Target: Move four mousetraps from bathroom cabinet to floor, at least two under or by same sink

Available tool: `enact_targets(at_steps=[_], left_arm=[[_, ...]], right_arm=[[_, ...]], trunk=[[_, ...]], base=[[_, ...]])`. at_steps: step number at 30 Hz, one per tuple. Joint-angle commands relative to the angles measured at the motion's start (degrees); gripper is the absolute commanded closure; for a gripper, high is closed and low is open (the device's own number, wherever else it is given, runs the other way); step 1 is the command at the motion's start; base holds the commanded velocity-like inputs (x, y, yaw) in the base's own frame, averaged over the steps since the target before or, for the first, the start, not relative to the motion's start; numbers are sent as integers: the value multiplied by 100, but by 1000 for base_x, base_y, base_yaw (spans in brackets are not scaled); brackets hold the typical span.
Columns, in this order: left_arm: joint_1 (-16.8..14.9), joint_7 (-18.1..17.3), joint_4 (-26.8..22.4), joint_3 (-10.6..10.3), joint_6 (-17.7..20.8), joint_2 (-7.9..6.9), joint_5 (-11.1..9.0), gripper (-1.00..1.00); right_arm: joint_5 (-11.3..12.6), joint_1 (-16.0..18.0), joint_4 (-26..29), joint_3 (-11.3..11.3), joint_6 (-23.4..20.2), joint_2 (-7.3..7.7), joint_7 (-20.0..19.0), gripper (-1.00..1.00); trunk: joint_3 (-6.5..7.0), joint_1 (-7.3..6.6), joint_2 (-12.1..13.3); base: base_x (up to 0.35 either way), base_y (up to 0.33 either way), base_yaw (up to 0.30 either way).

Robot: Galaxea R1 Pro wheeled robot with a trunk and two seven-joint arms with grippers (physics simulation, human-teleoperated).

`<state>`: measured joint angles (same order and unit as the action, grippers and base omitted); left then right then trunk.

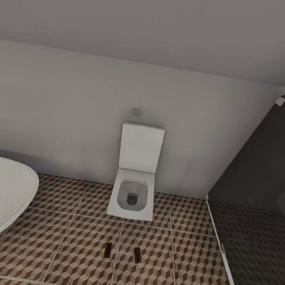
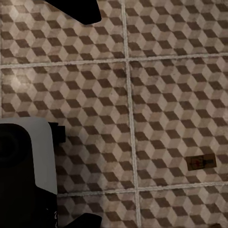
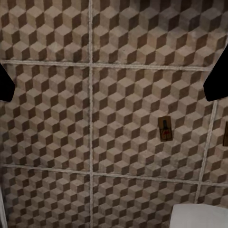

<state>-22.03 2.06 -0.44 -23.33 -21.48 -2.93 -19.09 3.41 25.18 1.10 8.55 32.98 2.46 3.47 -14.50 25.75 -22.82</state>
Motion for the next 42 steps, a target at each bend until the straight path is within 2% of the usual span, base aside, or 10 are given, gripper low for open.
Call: enact_targets(at_steps=[1, 42], left_arm=[[-3, 22, 0, -49, -14, -1, -24, -100], [-3, 22, 0, -49, -14, 1, -24, -100]], right_arm=[[33, 4, -4, 50, 15, 0, 22, -100], [35, 4, -4, 50, 15, 0, 22, -100]], trunk=[[0, 3, -10], [379, 3, -10]], base=[[0, 0, 0], [0, 0, 0]])
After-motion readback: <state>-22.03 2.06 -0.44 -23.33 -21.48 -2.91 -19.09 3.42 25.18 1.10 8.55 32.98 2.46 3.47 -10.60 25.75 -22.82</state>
